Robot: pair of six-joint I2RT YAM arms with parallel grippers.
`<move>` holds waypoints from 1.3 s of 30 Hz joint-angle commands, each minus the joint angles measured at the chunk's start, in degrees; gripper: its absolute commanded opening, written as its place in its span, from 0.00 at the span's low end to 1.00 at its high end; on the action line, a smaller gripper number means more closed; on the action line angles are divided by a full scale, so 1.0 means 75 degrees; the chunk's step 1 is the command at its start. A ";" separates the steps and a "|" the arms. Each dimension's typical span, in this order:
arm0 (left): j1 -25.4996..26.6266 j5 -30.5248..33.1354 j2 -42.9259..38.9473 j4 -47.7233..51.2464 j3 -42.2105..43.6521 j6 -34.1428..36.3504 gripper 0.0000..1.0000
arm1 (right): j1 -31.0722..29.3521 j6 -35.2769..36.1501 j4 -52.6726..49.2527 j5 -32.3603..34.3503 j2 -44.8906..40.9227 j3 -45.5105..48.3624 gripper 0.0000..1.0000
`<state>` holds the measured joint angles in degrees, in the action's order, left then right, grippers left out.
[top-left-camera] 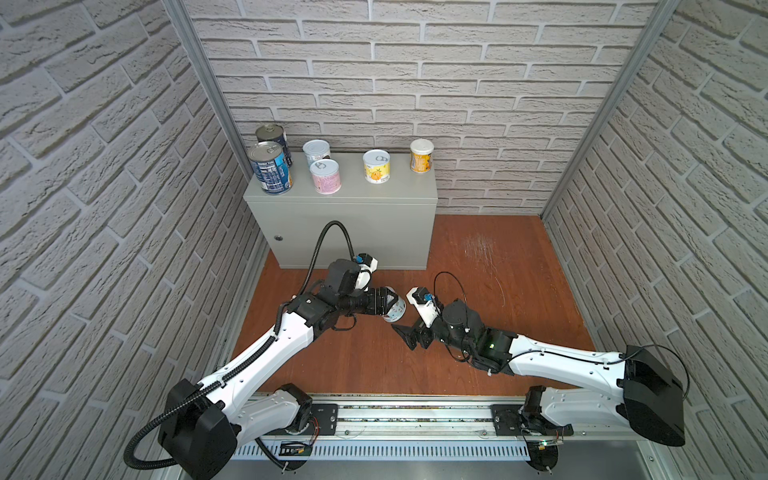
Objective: Place and organize the canned foods onto the counter
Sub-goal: 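Move the white-lidded can toward the right gripper while the right gripper reaches to it, then close the right gripper on the white-lidded can and open the left gripper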
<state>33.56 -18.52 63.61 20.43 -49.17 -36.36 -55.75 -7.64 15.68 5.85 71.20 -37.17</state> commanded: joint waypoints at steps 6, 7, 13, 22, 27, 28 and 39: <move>0.0097 -0.0734 -0.0354 -0.0584 0.0034 -0.0354 0.49 | -0.0208 0.0459 0.0470 0.0438 0.0474 -0.0551 0.95; 0.0128 -0.0761 -0.0378 -0.0602 0.0050 -0.0398 0.49 | -0.0219 0.0457 0.0481 0.0460 0.0525 -0.0577 0.95; 0.0177 -0.0982 -0.0541 -0.0692 0.0072 -0.0566 0.49 | -0.0231 0.0462 0.0660 0.0577 0.0699 -0.0636 0.94; 0.0201 -0.1515 -0.0305 -0.1581 0.0398 -0.1039 0.49 | -0.0239 0.0392 0.0780 0.0708 0.0790 -0.0723 0.86; 0.0201 -0.1595 -0.0232 -0.1622 0.0358 -0.1023 0.49 | -0.0240 0.0374 0.0850 0.0780 0.0872 -0.0732 0.85; 0.0202 -0.1602 -0.0212 -0.1632 0.0359 -0.1032 0.49 | -0.0232 0.0357 0.0871 0.0782 0.0888 -0.0729 0.84; 0.0113 -0.1712 -0.0139 -0.1574 0.0316 -0.0970 0.48 | -0.0240 0.0341 0.1097 0.0875 0.1229 -0.0896 0.68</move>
<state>34.02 -27.05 63.07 14.85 -46.19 -43.35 -57.23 -5.13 19.86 10.74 79.64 -42.19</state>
